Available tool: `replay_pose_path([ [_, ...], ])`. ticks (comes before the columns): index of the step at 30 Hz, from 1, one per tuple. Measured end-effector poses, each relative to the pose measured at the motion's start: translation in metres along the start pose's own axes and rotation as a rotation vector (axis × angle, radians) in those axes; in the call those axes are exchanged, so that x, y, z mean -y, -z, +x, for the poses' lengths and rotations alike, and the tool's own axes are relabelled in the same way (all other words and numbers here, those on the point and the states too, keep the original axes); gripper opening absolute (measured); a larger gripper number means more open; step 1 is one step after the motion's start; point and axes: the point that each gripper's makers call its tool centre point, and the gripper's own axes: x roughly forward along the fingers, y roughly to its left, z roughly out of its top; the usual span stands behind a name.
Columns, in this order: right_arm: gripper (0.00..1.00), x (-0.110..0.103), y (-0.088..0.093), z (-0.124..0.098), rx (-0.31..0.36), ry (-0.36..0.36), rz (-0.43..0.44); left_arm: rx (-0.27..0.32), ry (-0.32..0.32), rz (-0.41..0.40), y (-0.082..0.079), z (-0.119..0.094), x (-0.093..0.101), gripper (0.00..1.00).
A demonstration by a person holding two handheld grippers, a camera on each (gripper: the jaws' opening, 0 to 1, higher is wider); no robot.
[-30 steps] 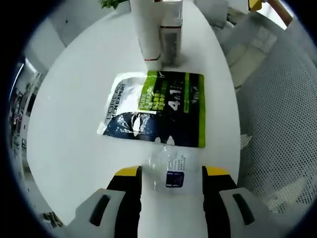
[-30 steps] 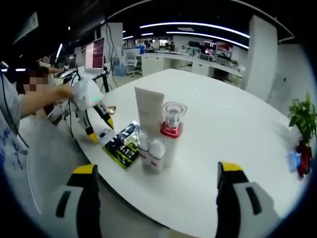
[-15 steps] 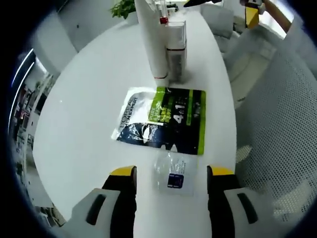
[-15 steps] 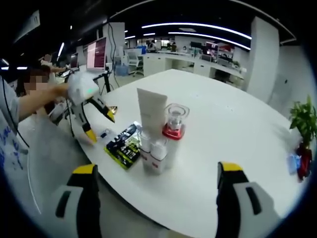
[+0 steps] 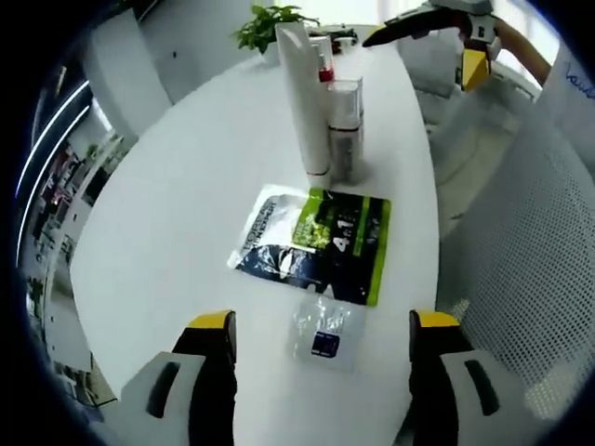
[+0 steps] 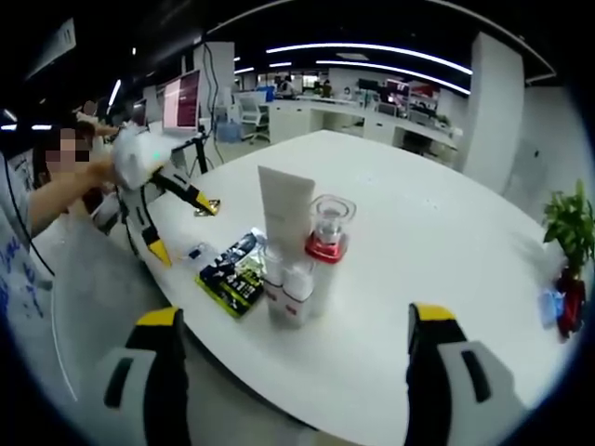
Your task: Arrange the skincare products in the storage area until every visible bottle or jar stands upright without overlapping.
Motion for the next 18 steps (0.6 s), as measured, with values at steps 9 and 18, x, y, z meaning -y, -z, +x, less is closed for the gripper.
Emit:
replay_pose_path([
  [9,1.00,-0.001,-0.001,0.000,0.002,-0.003,-0.007,0.094,-0.038,-0.071,-0.010,-0.012,0.000,0.80],
  [18,1.00,-0.003,-0.001,0.001,-0.003,-0.006,-0.012,0.166,-0.066,-0.136,-0.016,-0.024,0.001,0.86],
])
